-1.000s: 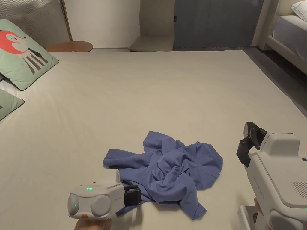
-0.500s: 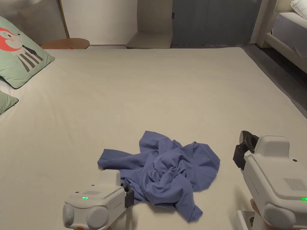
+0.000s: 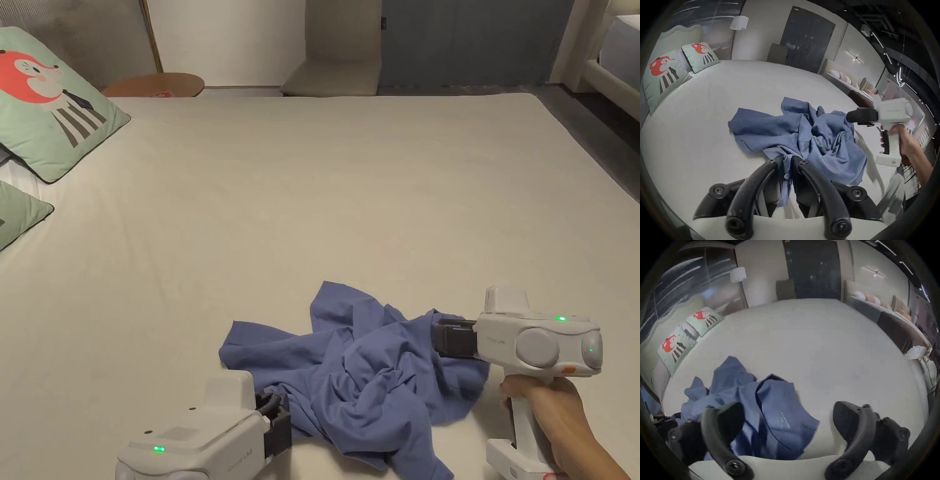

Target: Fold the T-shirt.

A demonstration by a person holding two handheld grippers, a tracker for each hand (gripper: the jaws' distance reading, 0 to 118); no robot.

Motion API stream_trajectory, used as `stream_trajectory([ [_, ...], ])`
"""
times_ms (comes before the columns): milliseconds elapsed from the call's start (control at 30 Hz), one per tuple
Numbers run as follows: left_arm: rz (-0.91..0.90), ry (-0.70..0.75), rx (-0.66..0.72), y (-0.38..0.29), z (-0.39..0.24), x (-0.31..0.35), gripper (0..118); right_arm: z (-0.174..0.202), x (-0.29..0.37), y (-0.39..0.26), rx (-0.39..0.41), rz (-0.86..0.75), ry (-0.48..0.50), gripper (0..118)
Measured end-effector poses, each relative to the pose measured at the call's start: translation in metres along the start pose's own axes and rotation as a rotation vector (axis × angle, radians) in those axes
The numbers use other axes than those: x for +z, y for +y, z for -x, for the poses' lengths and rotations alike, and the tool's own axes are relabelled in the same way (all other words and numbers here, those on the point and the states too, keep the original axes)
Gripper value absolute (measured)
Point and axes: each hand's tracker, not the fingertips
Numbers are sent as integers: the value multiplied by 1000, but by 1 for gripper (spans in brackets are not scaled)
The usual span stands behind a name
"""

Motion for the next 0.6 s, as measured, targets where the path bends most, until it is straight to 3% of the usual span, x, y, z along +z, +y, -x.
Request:
stream_trajectory([
  [100,8,-4,-1,-1,1,0,8,6,-9,-2,0,16,-14,65],
  [200,11,-8,-3,-1,2,-1,8,11,-10,-6,27,30,-8,32],
  [233,10,-8,-1,-2,2,0,8,10,-8,-7,30,28,2,2],
  [333,1,-15,20,-2,5,2,8,10,5,-6,51,-3,2,0],
  [600,-88,-15,79,28,22,26,8,3,97,42,133,-270,-65,0],
])
